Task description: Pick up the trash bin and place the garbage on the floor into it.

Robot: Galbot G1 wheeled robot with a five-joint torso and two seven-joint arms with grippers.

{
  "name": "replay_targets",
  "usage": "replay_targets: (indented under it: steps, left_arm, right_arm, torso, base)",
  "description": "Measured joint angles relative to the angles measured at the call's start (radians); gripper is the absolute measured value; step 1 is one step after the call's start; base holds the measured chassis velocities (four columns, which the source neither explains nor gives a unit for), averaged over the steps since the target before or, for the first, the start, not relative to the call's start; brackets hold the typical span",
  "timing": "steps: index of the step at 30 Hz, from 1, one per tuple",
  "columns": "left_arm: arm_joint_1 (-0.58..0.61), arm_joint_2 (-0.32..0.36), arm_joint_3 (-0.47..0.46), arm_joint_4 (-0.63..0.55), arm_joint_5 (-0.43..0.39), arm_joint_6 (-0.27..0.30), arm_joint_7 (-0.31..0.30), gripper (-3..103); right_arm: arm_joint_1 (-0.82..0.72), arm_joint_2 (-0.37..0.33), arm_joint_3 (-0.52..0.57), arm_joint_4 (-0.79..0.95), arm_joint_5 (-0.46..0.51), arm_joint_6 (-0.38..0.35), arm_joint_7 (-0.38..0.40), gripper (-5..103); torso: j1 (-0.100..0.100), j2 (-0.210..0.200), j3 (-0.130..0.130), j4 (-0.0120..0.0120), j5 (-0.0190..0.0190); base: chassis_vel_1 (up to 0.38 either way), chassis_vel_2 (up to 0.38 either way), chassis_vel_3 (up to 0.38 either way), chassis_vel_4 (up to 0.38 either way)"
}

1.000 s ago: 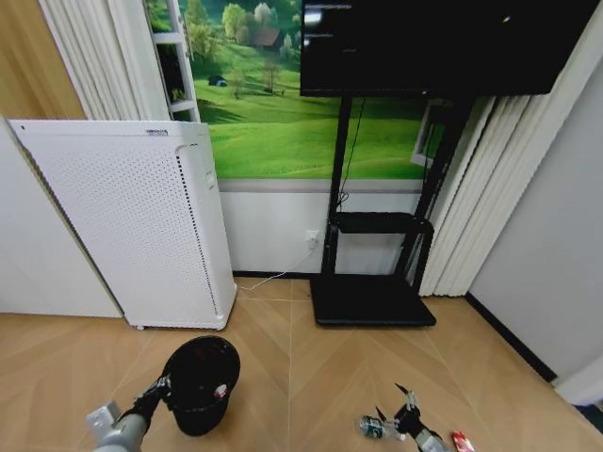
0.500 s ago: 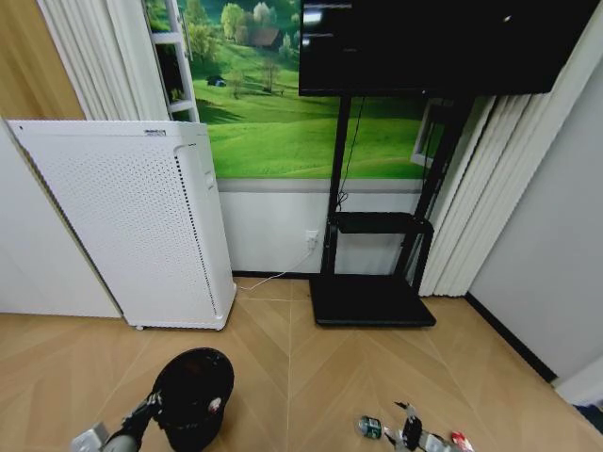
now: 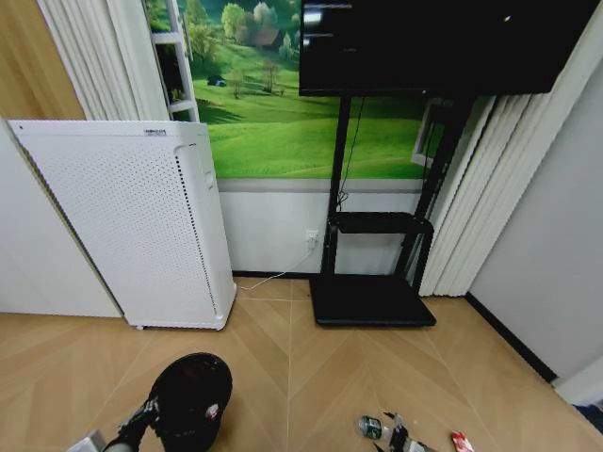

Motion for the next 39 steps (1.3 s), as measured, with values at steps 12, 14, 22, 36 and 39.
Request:
replay_targets:
  steps: [12,14,22,36,39]
  left_arm:
    - [-0.015,0.001,0.041,-0.005,0.021,0.004,-0.019,7]
    - [-0.019,0.001,0.044,-0.005,0.022,0.004,-0.022,7]
    - [-0.037,0.011,0.058,-0.002,0.022,0.006,-0.037,7]
    - [-0.173,0.13,0.179,0.065,0.014,0.028,-0.013,7]
    - [-0.216,0.174,0.252,0.099,-0.011,0.023,0.001,7]
  right_arm:
    - [0.03,0.027,-0.023,-0.07,-0.017,0.0,0.037,70]
    - [0.03,0.021,-0.023,-0.067,-0.015,-0.004,0.037,65]
    - [0.002,0.003,0.004,-0.036,0.013,-0.008,0.035,37]
    - [-0.225,0.016,0.138,0.477,0.523,-0.03,0.062,21]
    - [-0.275,0.015,0.14,0.602,0.605,-0.004,0.079,21]
  torso:
    - [0.0,0.0,0.0,0.0001,0.0009]
    - [0.0,0.0,0.0,0.0,0.001]
    - [0.0,0.0,0.0,0.0,0.0001]
    - [0.0,0.0,0.0,-0.0003,0.0001]
    - [0.0,0.0,0.0,-0.0001,-0.0002]
  base:
    - [0.0,0.0,0.0,0.0]
    - [0.0,0.0,0.0,0.0]
    - [0.0,0.0,0.0,0.0]
    - [0.0,0.0,0.0,0.0]
    - [0.0,0.0,0.0,0.0]
